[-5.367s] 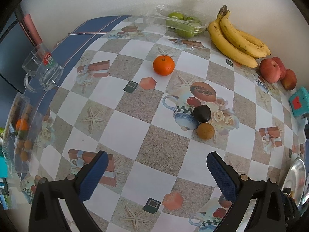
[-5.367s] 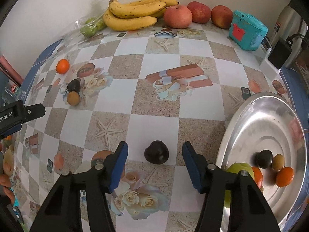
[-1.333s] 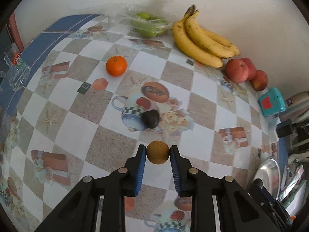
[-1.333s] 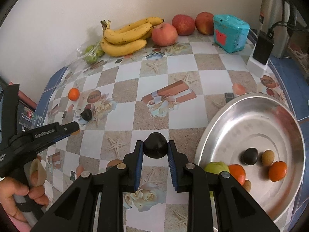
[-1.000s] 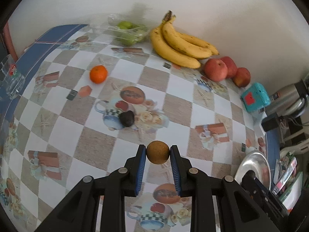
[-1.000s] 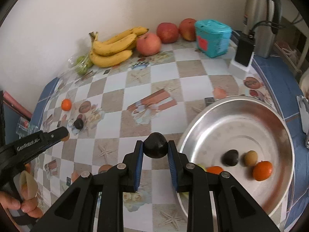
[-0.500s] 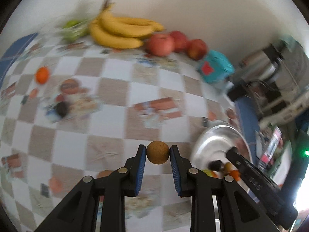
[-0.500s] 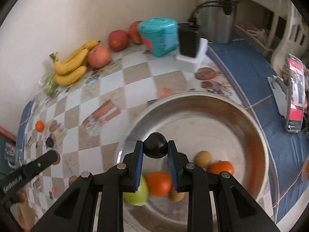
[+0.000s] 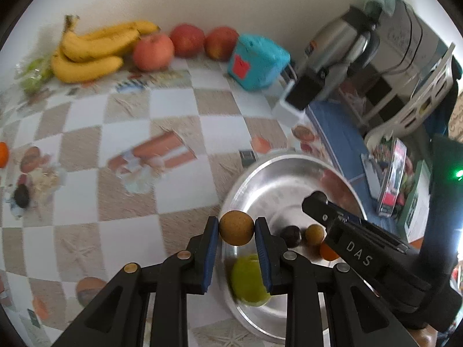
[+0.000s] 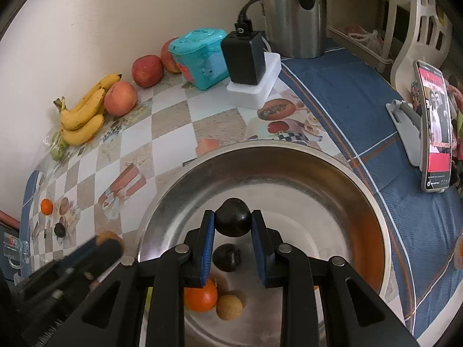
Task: Organize fruits
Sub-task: 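Carry the avocado and kiwi over the steel bowl with both grippers, then open both grippers to drop the avocado and kiwi into the bowl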
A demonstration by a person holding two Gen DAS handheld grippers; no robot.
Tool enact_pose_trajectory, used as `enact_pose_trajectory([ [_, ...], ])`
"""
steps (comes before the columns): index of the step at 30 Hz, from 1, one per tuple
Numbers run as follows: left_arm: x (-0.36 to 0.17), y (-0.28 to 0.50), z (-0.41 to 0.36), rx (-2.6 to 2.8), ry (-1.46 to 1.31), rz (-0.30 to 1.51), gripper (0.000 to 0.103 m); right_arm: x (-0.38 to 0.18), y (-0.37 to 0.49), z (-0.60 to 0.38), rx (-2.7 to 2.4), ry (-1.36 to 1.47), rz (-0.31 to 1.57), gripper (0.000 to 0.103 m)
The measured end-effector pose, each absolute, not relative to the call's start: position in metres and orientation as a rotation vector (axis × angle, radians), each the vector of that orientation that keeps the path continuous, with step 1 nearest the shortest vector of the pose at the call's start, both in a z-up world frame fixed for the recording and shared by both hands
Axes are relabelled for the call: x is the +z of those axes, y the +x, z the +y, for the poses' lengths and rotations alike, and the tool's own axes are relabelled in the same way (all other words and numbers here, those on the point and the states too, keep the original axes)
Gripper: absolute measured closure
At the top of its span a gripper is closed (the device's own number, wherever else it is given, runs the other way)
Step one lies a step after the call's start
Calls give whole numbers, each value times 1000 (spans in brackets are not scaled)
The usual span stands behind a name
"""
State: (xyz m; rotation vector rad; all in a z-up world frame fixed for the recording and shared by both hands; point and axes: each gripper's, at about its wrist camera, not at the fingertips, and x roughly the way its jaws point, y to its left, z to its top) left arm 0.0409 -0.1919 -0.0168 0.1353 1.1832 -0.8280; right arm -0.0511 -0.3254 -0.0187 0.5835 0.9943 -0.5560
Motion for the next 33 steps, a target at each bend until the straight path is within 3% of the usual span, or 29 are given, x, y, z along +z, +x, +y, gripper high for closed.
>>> enact_pose_trajectory([
  [15,-42,37,-232,-851,246,1199,75,-33,-47,-342,-553,631,1003,76],
  [27,-43,50,-216,-783,254,1153,74,-30,-44,-340,-551,605,995,76],
  [29,-43,56,-211,-775,231,1158,74,-30,-44,-340,-553,606,993,74],
  [31,-42,63,-204,-767,193,1168,74,-29,-43,-340,-551,607,988,63],
  [33,-42,70,-196,-748,167,1171,74,-28,-43,-339,-547,603,986,62],
])
